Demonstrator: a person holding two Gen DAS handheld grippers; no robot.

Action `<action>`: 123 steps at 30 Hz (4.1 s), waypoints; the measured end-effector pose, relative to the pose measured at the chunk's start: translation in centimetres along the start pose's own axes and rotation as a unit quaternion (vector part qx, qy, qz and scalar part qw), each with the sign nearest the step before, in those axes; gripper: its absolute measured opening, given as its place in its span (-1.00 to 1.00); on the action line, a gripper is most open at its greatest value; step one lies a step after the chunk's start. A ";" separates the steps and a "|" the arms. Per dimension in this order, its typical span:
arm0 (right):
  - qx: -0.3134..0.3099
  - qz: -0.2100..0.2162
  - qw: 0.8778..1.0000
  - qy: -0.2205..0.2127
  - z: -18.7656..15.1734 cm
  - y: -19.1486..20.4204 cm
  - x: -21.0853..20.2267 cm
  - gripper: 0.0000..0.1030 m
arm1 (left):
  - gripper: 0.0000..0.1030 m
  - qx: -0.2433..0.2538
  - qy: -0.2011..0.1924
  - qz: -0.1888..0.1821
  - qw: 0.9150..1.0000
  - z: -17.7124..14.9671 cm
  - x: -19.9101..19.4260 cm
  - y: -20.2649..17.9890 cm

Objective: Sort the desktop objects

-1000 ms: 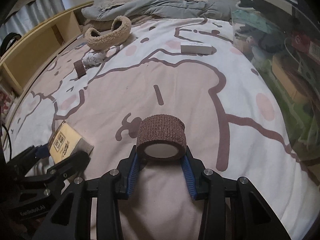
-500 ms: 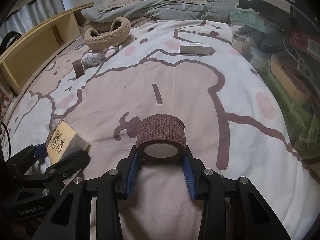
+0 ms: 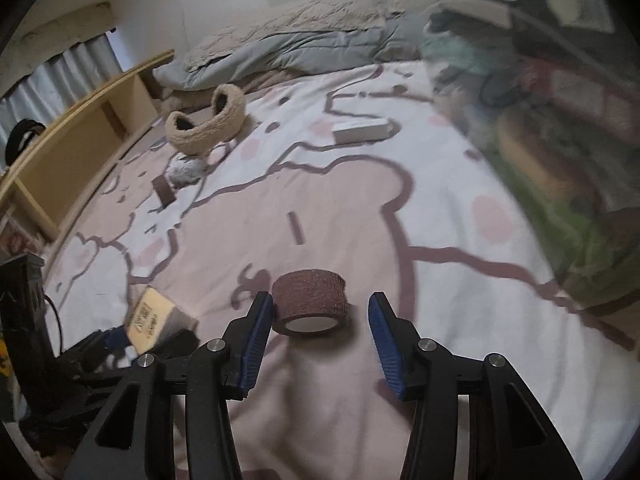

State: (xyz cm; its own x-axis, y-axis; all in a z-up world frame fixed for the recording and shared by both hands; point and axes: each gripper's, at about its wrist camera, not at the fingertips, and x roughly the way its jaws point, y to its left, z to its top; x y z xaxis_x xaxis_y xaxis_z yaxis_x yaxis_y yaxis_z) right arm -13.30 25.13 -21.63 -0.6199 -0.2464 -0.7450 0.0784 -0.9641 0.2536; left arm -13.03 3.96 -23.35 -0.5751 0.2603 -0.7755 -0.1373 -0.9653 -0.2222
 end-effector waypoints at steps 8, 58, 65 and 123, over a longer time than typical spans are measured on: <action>0.017 -0.021 1.000 0.008 -0.5 -1.0 -0.9 -0.04 | 0.68 -0.013 0.000 -0.008 1.000 0.1 0.1 0.0; -0.053 0.035 0.995 0.081 -0.4 1.3 3.9 1.00 | 0.68 0.006 0.002 0.051 0.999 0.3 -0.5 0.0; -0.067 0.042 0.993 0.088 -0.6 1.1 4.1 1.00 | 0.71 0.015 0.015 0.060 0.998 -0.3 -1.0 0.2; -0.065 -0.010 0.998 -0.006 1.9 0.7 4.4 -0.12 | 0.49 -0.047 0.001 0.025 0.999 1.2 -0.7 2.0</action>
State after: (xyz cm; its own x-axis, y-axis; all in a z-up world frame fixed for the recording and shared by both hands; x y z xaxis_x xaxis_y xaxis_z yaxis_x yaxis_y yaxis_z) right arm -17.49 23.50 -23.57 -0.6312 -0.2261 -0.7419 0.1664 -0.9738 0.1552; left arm -13.85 1.83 -22.51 -0.5771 0.2121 -0.7886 -0.0326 -0.9709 -0.2372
